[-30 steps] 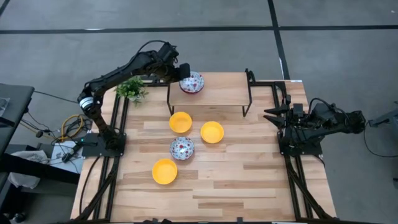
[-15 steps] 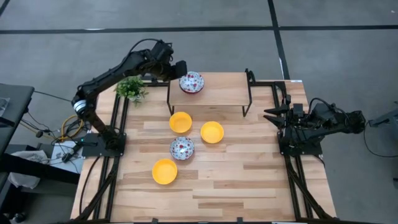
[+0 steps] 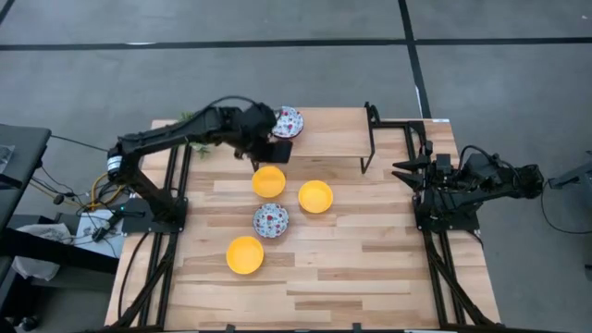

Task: Pick & Place Mini bowls
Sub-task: Stack the white patterned bowl on top of the white patterned bowl on the shelf

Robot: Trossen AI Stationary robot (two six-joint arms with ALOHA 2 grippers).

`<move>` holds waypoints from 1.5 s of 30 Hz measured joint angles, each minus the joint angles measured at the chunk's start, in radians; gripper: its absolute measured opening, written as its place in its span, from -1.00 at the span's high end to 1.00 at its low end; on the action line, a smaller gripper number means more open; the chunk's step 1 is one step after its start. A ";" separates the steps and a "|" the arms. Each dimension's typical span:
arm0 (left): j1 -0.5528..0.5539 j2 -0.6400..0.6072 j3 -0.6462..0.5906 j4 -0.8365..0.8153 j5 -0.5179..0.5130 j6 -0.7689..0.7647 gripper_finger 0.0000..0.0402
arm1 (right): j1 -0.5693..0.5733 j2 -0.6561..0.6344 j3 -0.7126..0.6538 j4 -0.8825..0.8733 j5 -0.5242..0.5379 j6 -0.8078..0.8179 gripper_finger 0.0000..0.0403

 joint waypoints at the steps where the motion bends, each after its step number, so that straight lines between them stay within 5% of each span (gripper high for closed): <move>1: -0.023 0.000 0.000 -0.011 -0.002 -0.022 0.54 | 0.000 0.000 0.000 0.000 0.000 0.000 0.53; 17: -0.269 -0.001 -0.052 -0.175 -0.107 -0.243 0.54 | 0.000 0.000 0.000 -0.007 0.000 0.001 0.53; 45: -0.303 0.000 -0.455 -0.058 -0.009 -0.349 0.54 | 0.000 0.000 0.000 -0.007 0.000 0.000 0.53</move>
